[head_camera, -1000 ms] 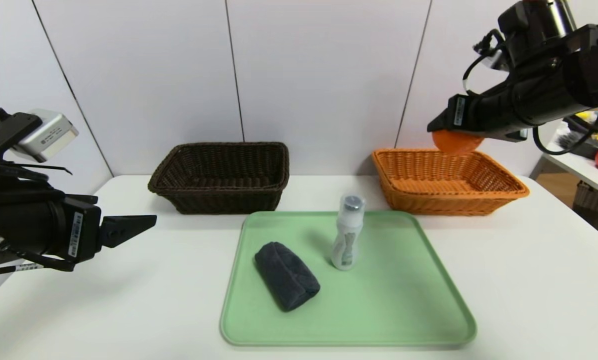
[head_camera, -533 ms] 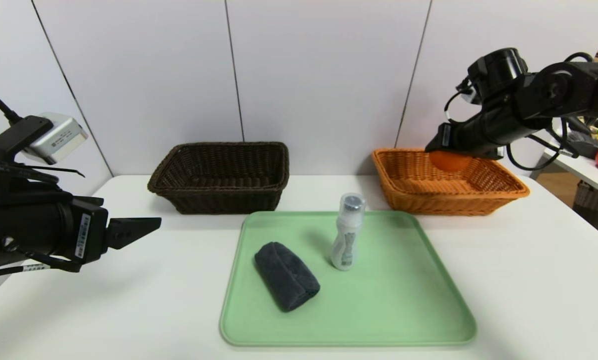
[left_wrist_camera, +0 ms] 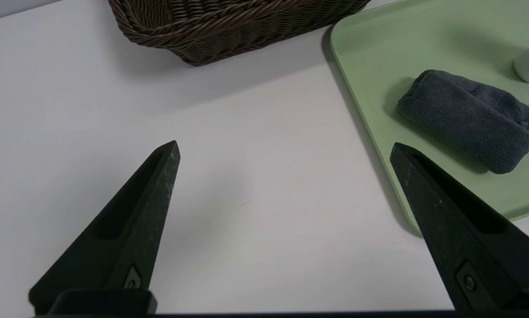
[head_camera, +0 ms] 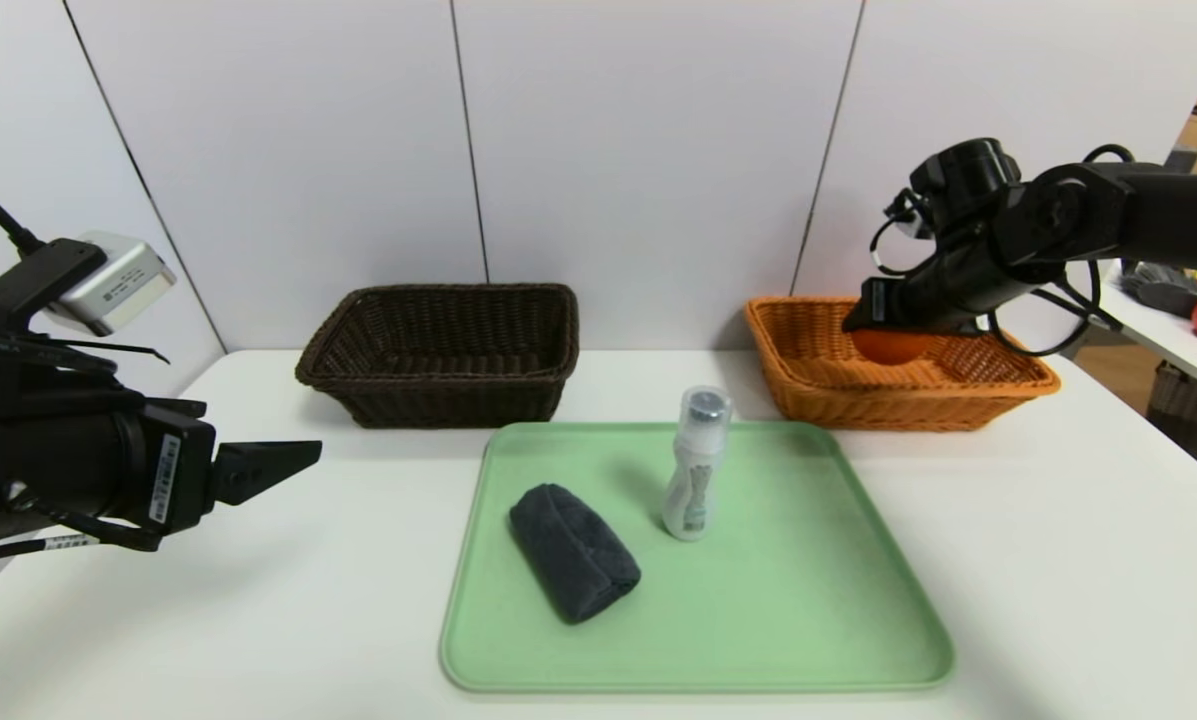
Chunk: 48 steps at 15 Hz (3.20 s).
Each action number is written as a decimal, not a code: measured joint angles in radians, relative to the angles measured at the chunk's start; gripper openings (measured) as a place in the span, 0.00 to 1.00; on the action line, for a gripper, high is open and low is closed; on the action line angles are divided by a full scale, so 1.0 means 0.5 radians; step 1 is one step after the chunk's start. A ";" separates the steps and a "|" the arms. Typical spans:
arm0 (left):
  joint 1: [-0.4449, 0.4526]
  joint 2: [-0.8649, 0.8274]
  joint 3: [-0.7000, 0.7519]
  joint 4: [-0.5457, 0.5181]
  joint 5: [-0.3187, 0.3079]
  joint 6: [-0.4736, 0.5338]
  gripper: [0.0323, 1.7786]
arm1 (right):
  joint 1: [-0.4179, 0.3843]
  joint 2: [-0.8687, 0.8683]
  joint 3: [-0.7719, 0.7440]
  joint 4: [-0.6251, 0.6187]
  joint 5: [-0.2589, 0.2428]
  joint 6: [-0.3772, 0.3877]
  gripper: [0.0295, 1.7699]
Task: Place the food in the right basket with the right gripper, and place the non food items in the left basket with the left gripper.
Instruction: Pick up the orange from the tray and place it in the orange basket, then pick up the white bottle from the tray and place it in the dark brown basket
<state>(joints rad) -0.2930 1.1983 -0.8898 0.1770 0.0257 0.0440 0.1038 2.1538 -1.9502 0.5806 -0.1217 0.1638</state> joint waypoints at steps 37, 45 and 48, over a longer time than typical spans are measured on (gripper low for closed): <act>-0.078 -0.242 0.189 0.006 0.107 0.001 0.95 | 0.609 -1.843 1.586 -0.017 -0.144 -0.051 0.96; -0.456 -0.223 0.386 -0.448 -0.050 0.020 0.95 | 0.586 -2.050 1.713 -0.018 -0.188 -0.045 0.96; -0.657 0.014 0.469 -0.892 -0.053 0.014 0.95 | 0.587 -2.085 1.714 -0.017 -0.189 -0.051 0.96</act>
<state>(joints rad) -0.6215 1.2051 -0.6551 -0.2689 -0.0009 0.0509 0.3972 1.1113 -1.0934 0.5723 -0.2160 0.1385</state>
